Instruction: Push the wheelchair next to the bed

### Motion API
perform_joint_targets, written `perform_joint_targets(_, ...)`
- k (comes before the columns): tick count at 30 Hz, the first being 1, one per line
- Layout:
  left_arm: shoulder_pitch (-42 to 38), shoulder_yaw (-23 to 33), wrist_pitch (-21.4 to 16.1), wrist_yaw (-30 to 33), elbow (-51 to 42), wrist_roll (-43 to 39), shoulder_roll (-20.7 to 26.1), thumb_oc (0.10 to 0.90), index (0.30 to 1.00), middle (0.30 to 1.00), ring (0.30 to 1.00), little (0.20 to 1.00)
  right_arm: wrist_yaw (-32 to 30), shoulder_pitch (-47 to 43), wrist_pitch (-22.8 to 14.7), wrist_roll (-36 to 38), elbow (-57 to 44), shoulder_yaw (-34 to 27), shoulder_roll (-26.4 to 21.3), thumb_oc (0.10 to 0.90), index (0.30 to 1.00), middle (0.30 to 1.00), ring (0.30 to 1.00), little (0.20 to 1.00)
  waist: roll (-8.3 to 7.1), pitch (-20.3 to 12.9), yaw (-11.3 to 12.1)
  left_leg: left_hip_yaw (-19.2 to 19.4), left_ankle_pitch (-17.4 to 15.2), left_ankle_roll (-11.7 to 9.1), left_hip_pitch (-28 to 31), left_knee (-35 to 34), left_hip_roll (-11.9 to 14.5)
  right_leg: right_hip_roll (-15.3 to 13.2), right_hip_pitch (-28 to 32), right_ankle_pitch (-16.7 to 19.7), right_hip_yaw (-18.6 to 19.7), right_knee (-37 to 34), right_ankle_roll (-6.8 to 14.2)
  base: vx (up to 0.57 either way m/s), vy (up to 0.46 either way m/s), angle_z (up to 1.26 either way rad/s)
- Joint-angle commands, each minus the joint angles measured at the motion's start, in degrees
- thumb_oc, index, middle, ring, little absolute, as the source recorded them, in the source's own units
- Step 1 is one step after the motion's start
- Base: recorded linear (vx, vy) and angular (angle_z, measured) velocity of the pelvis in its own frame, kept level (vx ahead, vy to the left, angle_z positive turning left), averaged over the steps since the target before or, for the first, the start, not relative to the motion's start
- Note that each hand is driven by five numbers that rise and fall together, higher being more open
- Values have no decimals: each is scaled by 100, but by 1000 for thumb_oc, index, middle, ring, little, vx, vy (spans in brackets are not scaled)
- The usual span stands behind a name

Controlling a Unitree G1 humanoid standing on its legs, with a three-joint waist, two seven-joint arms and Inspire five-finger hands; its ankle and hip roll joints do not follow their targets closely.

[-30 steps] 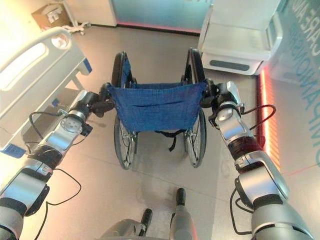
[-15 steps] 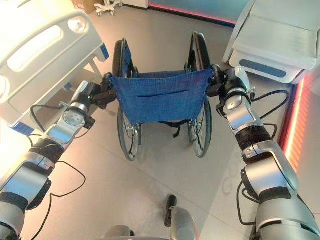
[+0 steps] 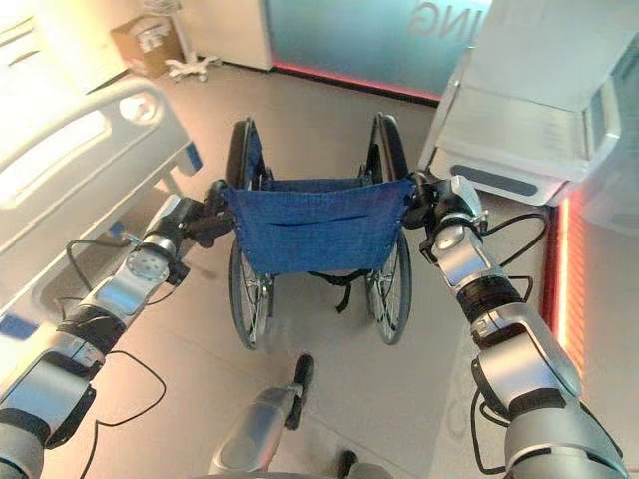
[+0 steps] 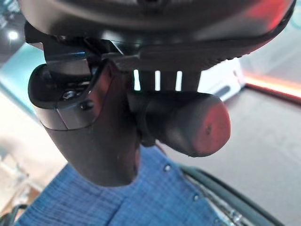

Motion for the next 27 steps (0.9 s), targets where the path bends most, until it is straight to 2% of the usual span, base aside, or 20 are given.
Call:
perform_joint_targets(1, -315, -205, -289, -113, 25, 732, 56, 400, 300, 300, 300, 300, 659, -25, -916, -632, -394, 510, 67, 400, 300, 300, 300, 300, -366, -113, -206, 155, 297, 685, 155, -404, -410, 52, 167, 260, -730, 843, 308, 479, 227, 6)
perform_joint_targets(2, -356, -249, -251, -94, 87, 758, 66, 400, 300, 300, 300, 300, 630, -13, -1006, -632, -313, 504, 125, 400, 300, 300, 300, 300, -416, -160, -151, 142, 257, 723, 262, -414, -435, -114, 213, 403, -825, 959, 412, 368, 185, 3)
perform_joint_targets(4, -428, -287, -240, -44, 157, 753, 76, 400, 300, 300, 300, 300, 589, -67, -1042, -666, -221, 520, 225, 400, 300, 300, 300, 300, -469, -217, -74, 159, 232, 763, 268, -407, -461, -272, 280, 601, -915, 1025, 518, 268, 144, -30)
perform_joint_targets(7, -543, -326, -256, 13, 239, 730, 28, 400, 300, 300, 300, 300, 525, -209, -1185, -674, 117, 540, 395, 400, 300, 300, 300, 300, -499, -300, 81, 191, 128, 865, 296, -410, -505, -517, 309, 1075, -1047, 1428, 600, 256, 143, -34)
perform_joint_targets(12, -398, -371, -312, 22, 243, 791, -68, 400, 300, 300, 300, 300, 434, -15, -1360, -679, 380, 465, 475, 400, 300, 300, 300, 300, -518, -434, 93, 102, 40, 992, 422, -479, -622, -468, 190, 1468, -937, 1891, 654, 252, 105, -30)
perform_joint_targets(13, -324, -370, -326, 43, 245, 768, -89, 400, 300, 300, 300, 300, 428, 57, -1387, -726, 408, 459, 481, 400, 300, 300, 300, 300, -529, -465, 64, 60, 18, 1011, 484, -492, -662, -471, 117, 1534, -905, 1870, 663, 299, 62, 6)
perform_joint_targets(15, -168, -340, -349, 120, 272, 773, -168, 400, 300, 300, 300, 300, 404, 161, -1406, -757, 417, 490, 484, 400, 300, 300, 300, 300, -521, -476, -61, -15, -58, 1014, 667, -474, -680, -444, -199, 1422, -866, 1527, 629, 339, 22, 6)
perform_joint_targets(18, -86, -300, -399, 240, 273, 791, -219, 400, 300, 300, 300, 300, 412, 129, -1311, -786, 282, 517, 419, 400, 300, 300, 300, 300, -378, -319, -373, -226, -227, 967, 1163, -575, -597, -521, -1326, 1329, -854, 1089, 567, 281, -43, 3)
perform_joint_targets(19, -121, -291, -439, 280, 258, 757, -191, 400, 300, 300, 300, 300, 425, 63, -1248, -782, 190, 530, 344, 400, 300, 300, 300, 300, -347, -143, -550, -334, -413, 979, 1372, -590, -606, -605, -1836, 1416, -780, 935, 575, 267, -89, 38)
perform_joint_targets(21, -246, -323, -523, 244, 269, 758, -158, 400, 300, 300, 300, 300, 444, -81, -1032, -729, 82, 548, 245, 400, 300, 300, 300, 300, -412, 4, -736, -508, -648, 969, 1584, -568, -699, -819, -2258, 1816, -668, 181, 687, 409, -196, 83)
perform_joint_targets(24, -372, -322, -507, 194, 294, 716, -155, 400, 300, 300, 300, 300, 569, -275, -764, -746, -27, 553, 194, 400, 300, 300, 300, 300, -464, 44, -812, -710, -840, 887, 1815, -606, -669, -954, -2243, 2101, -611, -628, 863, 473, -260, 123)
perform_joint_targets(27, -392, -238, -521, 128, 286, 745, -201, 400, 300, 300, 300, 300, 716, -449, -565, -843, -87, 590, 139, 400, 300, 300, 300, 300, -514, -2, -869, -887, -1015, 827, 1898, -522, -619, -920, -2309, 2132, -352, -490, 873, 386, -252, 46)
